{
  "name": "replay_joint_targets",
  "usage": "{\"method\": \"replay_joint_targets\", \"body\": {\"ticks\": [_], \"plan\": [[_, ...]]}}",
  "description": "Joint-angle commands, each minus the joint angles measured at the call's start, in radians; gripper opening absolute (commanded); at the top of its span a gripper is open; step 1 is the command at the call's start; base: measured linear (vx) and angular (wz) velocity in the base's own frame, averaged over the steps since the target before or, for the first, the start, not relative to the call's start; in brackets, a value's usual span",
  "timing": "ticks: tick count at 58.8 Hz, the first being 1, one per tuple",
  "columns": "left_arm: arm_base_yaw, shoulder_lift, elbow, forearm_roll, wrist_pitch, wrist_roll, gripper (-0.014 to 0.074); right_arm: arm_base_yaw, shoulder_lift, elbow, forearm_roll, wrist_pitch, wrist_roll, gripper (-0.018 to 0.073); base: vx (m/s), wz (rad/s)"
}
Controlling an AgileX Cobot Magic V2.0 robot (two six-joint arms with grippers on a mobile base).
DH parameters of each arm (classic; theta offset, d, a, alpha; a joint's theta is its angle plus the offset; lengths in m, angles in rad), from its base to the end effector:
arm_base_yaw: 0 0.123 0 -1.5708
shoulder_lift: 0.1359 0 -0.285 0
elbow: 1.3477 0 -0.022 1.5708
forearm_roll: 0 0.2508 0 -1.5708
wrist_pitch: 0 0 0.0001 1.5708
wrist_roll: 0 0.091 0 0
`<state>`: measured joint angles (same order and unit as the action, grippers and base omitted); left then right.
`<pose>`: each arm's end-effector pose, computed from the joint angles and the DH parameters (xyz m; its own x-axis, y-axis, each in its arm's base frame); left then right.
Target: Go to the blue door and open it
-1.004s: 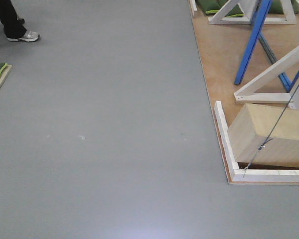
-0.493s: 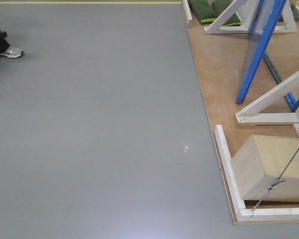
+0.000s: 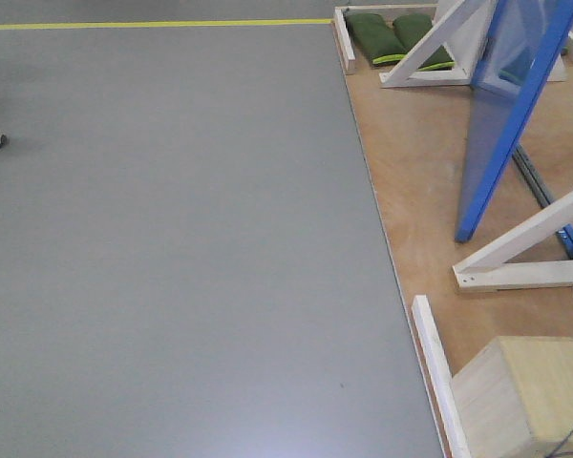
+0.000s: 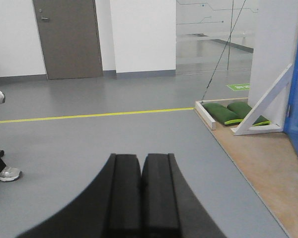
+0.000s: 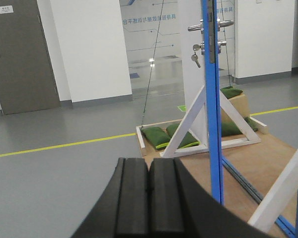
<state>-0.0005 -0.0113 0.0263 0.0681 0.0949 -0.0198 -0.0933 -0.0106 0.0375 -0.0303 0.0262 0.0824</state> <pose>0.0567 0.0006 0.1963 -0.0227 0.0480 -0.9986 -0.0049 0.9988 0.0481 0.0569 -0.0054 0.1987 0.0388 0.0487 -0.9981 0.0921 0.9944 0.0521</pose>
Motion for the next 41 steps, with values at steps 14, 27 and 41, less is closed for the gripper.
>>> {"method": "replay_joint_targets", "body": {"ticks": [14, 27, 41], "plan": [[-0.007, -0.014, -0.019, -0.002, -0.083, -0.007, 0.0073, -0.005, -0.014, -0.006, -0.011, -0.080, -0.009, -0.0001, 0.50, 0.05], [-0.007, -0.014, -0.019, -0.002, -0.083, -0.007, 0.0073, -0.005, -0.014, -0.006, -0.011, -0.080, -0.009, -0.0001, 0.52, 0.07], [-0.007, -0.014, -0.019, -0.002, -0.083, -0.007, 0.0073, -0.005, -0.014, -0.006, -0.011, -0.080, -0.009, -0.0001, 0.51, 0.02]]}}
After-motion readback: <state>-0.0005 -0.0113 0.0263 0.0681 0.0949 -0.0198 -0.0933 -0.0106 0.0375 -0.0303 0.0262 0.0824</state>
